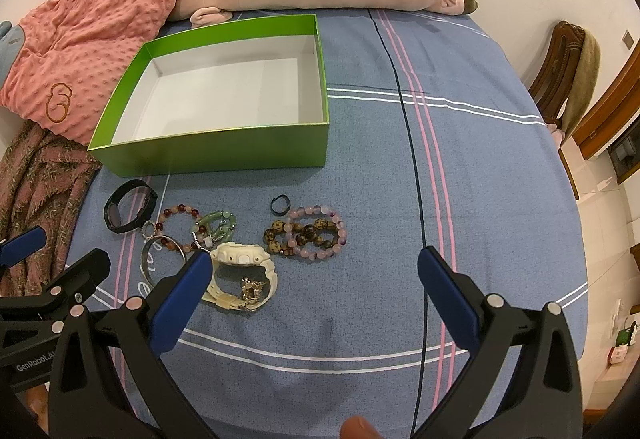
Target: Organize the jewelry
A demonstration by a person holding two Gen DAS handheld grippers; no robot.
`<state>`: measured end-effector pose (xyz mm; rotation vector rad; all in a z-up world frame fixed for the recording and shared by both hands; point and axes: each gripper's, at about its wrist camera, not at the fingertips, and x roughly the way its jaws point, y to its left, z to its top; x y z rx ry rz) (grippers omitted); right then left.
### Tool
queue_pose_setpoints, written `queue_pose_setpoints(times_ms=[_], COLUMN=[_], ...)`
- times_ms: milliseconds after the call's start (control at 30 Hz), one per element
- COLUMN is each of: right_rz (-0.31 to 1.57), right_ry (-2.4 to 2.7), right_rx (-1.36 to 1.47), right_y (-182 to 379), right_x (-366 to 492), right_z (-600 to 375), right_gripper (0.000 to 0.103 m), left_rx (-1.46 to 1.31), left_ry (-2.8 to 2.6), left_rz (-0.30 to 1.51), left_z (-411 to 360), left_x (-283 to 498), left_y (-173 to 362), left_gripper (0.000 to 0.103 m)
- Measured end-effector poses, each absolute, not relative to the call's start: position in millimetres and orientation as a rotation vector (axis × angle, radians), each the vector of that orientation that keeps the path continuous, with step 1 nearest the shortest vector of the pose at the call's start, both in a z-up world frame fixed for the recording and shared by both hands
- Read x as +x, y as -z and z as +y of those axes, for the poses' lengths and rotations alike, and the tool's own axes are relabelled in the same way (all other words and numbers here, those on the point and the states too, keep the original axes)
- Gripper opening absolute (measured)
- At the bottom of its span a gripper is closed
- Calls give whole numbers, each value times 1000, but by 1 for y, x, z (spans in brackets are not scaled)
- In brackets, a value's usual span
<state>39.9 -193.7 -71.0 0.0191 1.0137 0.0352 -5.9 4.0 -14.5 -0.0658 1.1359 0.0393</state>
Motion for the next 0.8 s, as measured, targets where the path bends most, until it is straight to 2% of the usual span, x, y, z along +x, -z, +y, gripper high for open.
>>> queue_pose_setpoints(times_ms=[800], right_rz=[1008], right_ry=[-33], right_rx=[18], right_y=[71], right_x=[40], right_z=[-193], right_gripper=[102], left_rx=[-60], left_ry=[-41], left_rz=[1141], left_z=[4], left_x=[-8], left_y=[16], left_gripper=[101])
